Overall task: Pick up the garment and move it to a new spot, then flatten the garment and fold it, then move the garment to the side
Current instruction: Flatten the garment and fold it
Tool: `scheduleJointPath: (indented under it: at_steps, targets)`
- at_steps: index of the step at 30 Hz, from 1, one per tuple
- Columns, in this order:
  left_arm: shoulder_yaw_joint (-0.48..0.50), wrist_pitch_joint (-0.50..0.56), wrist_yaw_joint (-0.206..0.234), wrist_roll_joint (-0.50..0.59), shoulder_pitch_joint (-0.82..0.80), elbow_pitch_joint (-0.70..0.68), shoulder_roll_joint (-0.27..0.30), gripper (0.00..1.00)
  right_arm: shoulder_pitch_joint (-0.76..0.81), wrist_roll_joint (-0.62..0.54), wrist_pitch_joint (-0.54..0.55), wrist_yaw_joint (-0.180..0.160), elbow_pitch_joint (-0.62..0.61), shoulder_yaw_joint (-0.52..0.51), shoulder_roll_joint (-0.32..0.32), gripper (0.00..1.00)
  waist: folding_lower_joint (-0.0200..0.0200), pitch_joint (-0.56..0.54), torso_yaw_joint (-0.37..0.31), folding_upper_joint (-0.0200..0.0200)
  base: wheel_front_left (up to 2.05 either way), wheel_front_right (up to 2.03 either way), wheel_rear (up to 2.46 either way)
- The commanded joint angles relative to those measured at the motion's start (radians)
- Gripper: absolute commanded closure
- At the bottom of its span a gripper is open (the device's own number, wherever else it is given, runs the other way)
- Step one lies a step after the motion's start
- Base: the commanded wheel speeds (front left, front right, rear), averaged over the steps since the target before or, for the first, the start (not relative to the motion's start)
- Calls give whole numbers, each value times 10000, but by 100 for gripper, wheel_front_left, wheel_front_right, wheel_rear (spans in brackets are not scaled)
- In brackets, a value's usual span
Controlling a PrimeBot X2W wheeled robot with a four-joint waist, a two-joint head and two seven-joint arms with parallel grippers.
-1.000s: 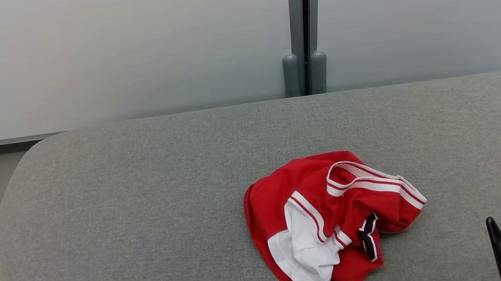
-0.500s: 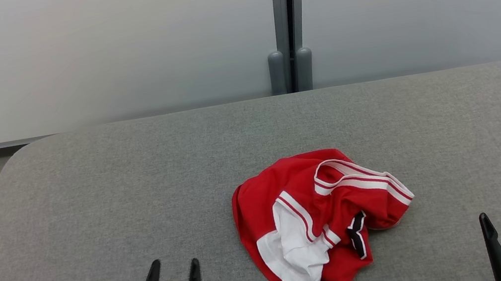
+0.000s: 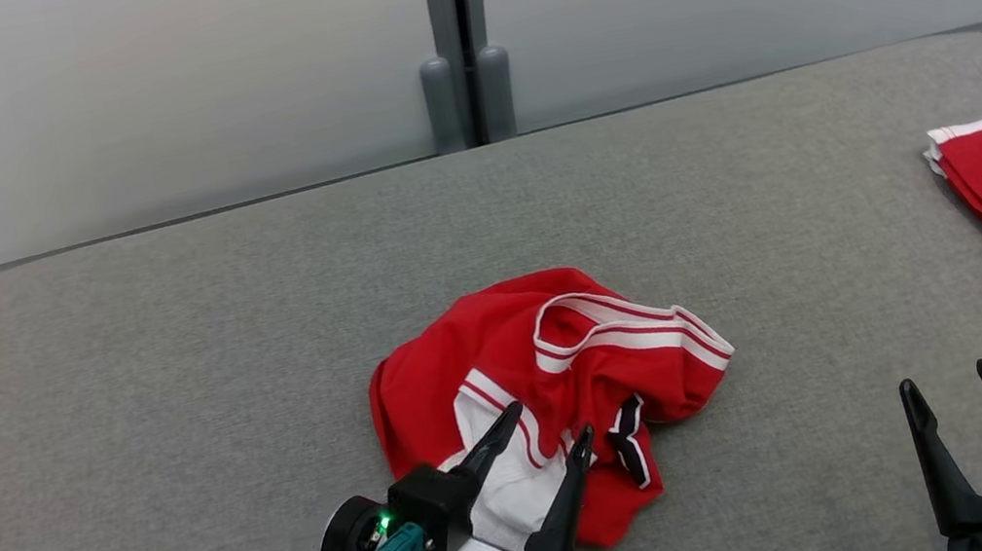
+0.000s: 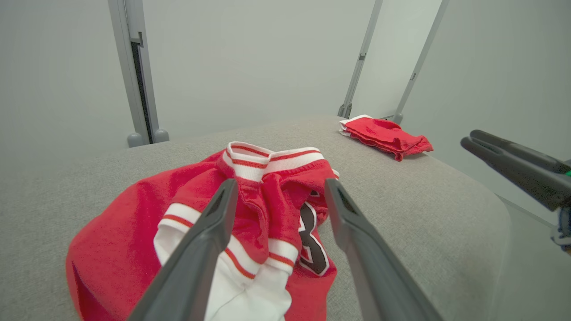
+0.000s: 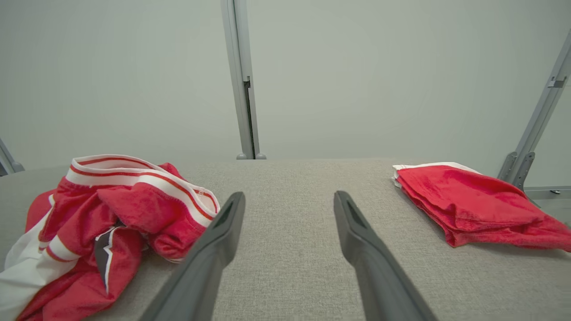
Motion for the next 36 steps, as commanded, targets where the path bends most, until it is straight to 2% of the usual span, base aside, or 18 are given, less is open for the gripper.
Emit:
scheduleJointPath:
  at_steps: [1, 5, 8, 9, 10, 11, 12, 13, 18, 21, 25, 30, 36]
  targets:
    - [-191, 38, 162, -160, -342, 365, 47, 0, -105, 54, -49, -3, 35, 2, -45, 0, 0, 379, -451, -1, 0, 0, 0]
    - [-488, -33, 684, -422, -998, 1307, 44, 0, -242, 134, -49, -3, 53, -12, -45, 0, 0, 646, -816, -1, 0, 0, 0]
    - [-633, -131, 919, -613, -1350, 1923, 48, 0, -323, 160, -49, -3, 48, -40, -45, 0, 0, 758, -964, -1, 0, 0, 0]
    - [-688, -116, 943, -715, -1454, 2124, 47, 10, -343, 167, -49, -3, 53, -33, -45, 0, 0, 781, -999, -1, 0, 0, 0]
    - [-735, -108, 949, -805, -1546, 2295, 45, 42, -358, 167, -49, -3, 66, -36, -45, 0, 0, 796, -1024, -1, 0, 0, 0]
    - [-788, -67, 933, -917, -1641, 2464, 45, 55, -382, 170, -49, -3, 82, -35, -45, 0, 0, 811, -1052, -1, 0, 0, 0]
    - [-828, -57, 910, -1035, -1707, 2616, 46, 96, -411, 173, -49, -3, 90, -44, -45, 0, 0, 815, -1076, -1, 0, 0, 0]
    - [-864, -81, 907, -1110, -1782, 2721, 48, 100, -435, 181, -49, -3, 97, -49, -45, 0, 0, 811, -1098, -1, 0, 0, 0]
    - [-956, -270, 745, -1899, -1931, 2465, 42, 100, -373, 204, -49, -3, 102, -131, -45, 0, 0, 695, -1084, -1, 0, 0, 0]
    - [-1144, -52, 600, -2587, -1975, 1655, 37, 100, -246, 201, -49, -3, 132, -174, -45, 0, 0, 558, -982, -1, 0, 0, 0]
    - [-1422, 291, 692, -3298, -2217, 132, 39, 100, -243, 256, -49, -3, 153, -118, -45, 0, 0, 435, -858, -1, 0, 0, 0]
    - [-1731, 526, 1194, -4055, -2683, -1619, 45, 100, -302, 315, -49, -3, 194, -5, -46, 0, 0, 302, -780, -1, 0, 0, 0]
    - [-2077, 546, 2246, -5276, -3450, -2937, 38, 100, -351, 382, -49, -3, 259, 98, -46, 0, 0, 181, -811, -1, 0, 0, 0]
